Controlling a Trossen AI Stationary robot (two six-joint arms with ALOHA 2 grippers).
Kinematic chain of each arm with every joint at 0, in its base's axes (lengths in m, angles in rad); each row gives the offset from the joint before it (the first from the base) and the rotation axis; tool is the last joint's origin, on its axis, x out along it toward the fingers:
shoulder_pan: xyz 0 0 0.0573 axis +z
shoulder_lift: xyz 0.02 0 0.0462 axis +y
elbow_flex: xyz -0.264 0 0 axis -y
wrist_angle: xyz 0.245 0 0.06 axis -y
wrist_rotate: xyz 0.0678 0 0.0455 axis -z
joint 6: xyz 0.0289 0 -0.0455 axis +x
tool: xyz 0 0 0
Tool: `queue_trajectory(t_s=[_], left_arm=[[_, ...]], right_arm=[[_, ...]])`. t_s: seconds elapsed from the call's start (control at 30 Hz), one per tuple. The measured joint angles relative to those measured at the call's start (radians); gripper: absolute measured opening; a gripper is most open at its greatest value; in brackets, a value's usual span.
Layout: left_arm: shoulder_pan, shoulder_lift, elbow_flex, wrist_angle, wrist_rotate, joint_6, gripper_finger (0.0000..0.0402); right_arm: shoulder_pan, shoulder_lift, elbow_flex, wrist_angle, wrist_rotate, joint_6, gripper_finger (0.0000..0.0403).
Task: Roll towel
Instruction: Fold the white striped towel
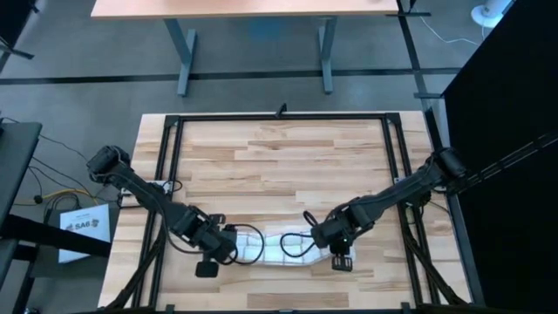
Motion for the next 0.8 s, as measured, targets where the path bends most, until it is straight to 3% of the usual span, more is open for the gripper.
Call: queue_trajectory(t_s=[0.3,0.43,0.63,0.8], left_arm=[[0.005,-0.021,-0.056,0.010,0.083,-0.027,0.0000],[0.005,-0.022,-0.088,0.062,0.061,-0.013,0.0000],[0.057,-0.025,-0.117,0.108,0.019,0.077,0.0000],[0.110,-0.026,-0.134,0.131,-0.020,0.152,0.0000]], right_arm=[[0.031,-0.022,0.000,0.070,-0.060,0.024,0.0000],[0.053,-0.022,-0.008,0.103,-0.070,0.024,0.0000],[0.028,-0.030,-0.144,0.247,-0.213,0.055,0.0000],[-0.005,-0.061,-0.273,0.396,-0.251,0.083,0.0000]])
